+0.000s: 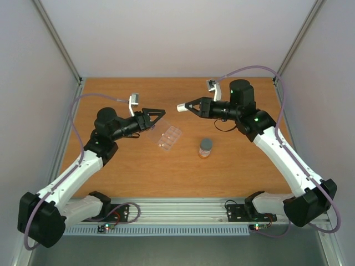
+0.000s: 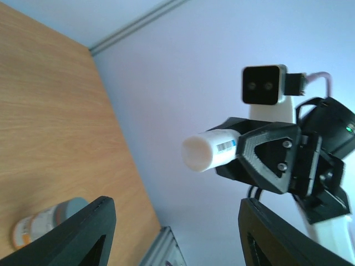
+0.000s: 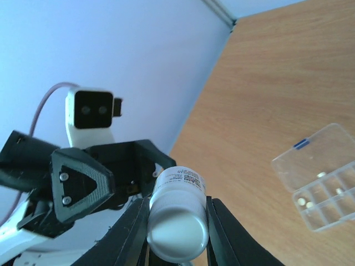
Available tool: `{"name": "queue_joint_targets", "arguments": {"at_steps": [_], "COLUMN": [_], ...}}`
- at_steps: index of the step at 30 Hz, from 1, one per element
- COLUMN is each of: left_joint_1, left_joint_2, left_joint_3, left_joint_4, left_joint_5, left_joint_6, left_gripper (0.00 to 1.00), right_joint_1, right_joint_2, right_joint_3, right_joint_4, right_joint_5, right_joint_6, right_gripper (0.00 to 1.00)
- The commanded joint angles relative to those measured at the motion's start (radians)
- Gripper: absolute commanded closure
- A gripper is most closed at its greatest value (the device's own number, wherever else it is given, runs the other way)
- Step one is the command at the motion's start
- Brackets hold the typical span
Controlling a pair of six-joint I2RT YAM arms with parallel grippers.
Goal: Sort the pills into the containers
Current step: Pick up the pill bottle at the center of the board.
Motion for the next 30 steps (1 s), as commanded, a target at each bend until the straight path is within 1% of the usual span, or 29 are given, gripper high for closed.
{"name": "queue_joint_targets", "arguments": {"at_steps": [1, 4, 9, 16, 19, 23, 26, 30], "left_joint_1": [0.006, 0.005, 0.006, -0.004, -0.012, -0.032, -0.046, -0.062], "left_joint_2": [0.034, 0.046, 0.056, 0.040, 0.033, 0.020, 0.011, -0.024], "left_joint_3": [0.012, 0.016, 0.049, 0.041, 0.036, 0.036, 0.037, 0.037], "left_joint_4": [0.191, 0.254, 0.214, 0.240, 0.249, 0.255, 0.231, 0.159], "left_joint_5": [0.145, 0.209, 0.287, 0.313, 0.317, 0.326, 0.341, 0.346], "left_joint_6": [-0.102, -0.120, -0.090, -0.088, -0.087, -0.087, -0.069, -0.015], "left_gripper": [0.38, 0.37, 0.36, 0.36, 0.37, 0.43, 0.51, 0.60], "right_joint_1": [0.017, 0.023, 0.039, 0.074, 0.107, 0.143, 0.152, 0.152], "right_joint_2": [-0.019, -0.023, -0.046, -0.060, -0.061, -0.062, -0.070, -0.078], "right_joint_3": [0.027, 0.023, 0.005, -0.018, -0.030, -0.042, -0.045, -0.037], "right_joint_4": [-0.013, -0.021, 0.026, 0.030, 0.037, 0.036, 0.039, 0.029], "right_joint_5": [-0.129, -0.171, -0.226, -0.237, -0.227, -0.205, -0.202, -0.201], "right_joint_6": [0.013, 0.006, 0.046, 0.066, 0.074, 0.079, 0.088, 0.093], "right_gripper": [0.99, 0.99, 0.99, 0.99, 0.99, 0.99, 0.99, 0.99]}}
